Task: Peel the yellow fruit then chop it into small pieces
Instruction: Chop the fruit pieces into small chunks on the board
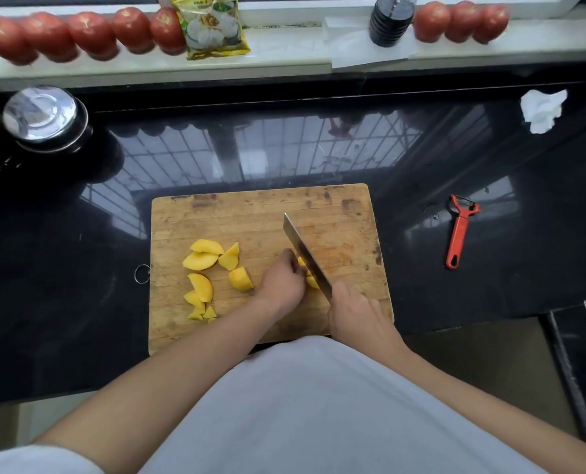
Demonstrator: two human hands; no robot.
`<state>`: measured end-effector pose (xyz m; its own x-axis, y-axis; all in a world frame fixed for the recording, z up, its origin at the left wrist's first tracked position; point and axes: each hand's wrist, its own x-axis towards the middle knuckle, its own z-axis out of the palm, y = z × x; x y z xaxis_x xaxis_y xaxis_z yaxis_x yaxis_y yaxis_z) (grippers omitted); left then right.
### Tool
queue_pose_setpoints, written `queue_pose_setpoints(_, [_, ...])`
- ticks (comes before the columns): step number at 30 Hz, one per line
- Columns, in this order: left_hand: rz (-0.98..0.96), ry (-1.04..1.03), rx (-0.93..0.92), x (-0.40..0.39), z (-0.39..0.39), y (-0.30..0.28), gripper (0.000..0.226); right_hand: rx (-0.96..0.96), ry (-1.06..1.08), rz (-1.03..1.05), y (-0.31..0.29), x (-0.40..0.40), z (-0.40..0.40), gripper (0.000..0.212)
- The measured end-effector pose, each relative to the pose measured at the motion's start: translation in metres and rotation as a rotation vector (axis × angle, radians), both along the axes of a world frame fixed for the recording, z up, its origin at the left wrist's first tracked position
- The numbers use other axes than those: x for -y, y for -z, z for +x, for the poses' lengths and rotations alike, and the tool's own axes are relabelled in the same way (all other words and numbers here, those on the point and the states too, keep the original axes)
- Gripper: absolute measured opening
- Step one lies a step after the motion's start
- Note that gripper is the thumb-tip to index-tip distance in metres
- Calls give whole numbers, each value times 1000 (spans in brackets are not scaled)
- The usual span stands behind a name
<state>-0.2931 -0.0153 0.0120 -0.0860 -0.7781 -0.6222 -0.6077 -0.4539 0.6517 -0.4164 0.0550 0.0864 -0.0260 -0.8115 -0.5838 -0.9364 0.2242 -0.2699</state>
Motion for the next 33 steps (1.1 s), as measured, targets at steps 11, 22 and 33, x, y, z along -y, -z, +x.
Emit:
queue_pose_setpoints(11, [5, -18, -31, -1, -1, 1, 11, -8, -16, 77, -4, 0, 2, 12])
queue_pose_setpoints(22, [7, 28, -34, -1, -2, 4, 20, -45, -9, -82, 26, 13, 20, 12])
queue_pose_setpoints(33, [-23, 24, 32, -4, 1, 8, 17, 24, 130, -111, 11, -11, -1, 5])
